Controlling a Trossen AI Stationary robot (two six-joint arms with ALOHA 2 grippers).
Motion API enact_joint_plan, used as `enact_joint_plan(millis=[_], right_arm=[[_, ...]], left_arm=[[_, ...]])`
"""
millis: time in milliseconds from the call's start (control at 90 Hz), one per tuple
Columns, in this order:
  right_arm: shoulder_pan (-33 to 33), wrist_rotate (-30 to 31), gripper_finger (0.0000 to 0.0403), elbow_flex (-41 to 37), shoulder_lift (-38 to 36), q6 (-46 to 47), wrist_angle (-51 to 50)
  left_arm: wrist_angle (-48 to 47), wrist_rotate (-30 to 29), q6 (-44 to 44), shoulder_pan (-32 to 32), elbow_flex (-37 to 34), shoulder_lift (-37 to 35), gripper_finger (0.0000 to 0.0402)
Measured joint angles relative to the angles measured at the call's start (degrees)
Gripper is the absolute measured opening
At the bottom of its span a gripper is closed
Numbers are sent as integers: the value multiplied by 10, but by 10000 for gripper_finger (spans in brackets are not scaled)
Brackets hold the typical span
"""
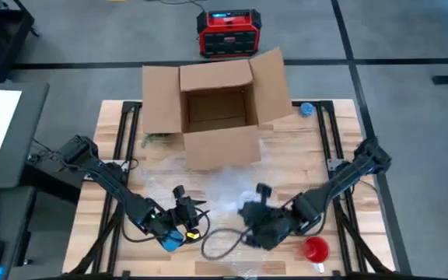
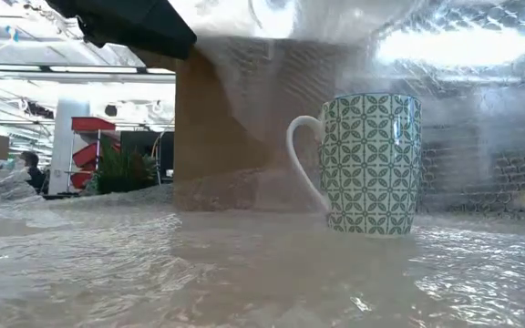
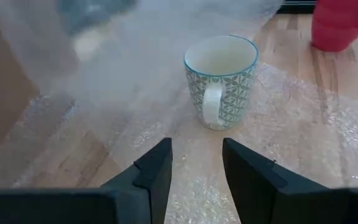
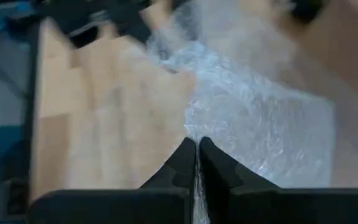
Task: Wrap mug
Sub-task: Wrap the green patterned mug into the bubble wrap
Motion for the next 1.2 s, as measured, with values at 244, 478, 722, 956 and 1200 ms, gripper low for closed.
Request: enact_joint_plan(millis=[244,478,722,956,1200], right_arm=[[28,-37,0,12,62,44,11],[27,-62,0,12,133,72,15],[23,-78,33,11,177,72,43],[24,-155,152,11,142,17,38],[38,-190,219,12,34,-56,15]], left_arm=[[-5,-9,26,-6,0,-27,123],[-19,-23,29,-33,0,-74,123],[-16,-37,36,-38,0,-74,123],[-16,-34,27,-37,-1,-74,123],[-16,-32,24,-37,-1,-74,123]])
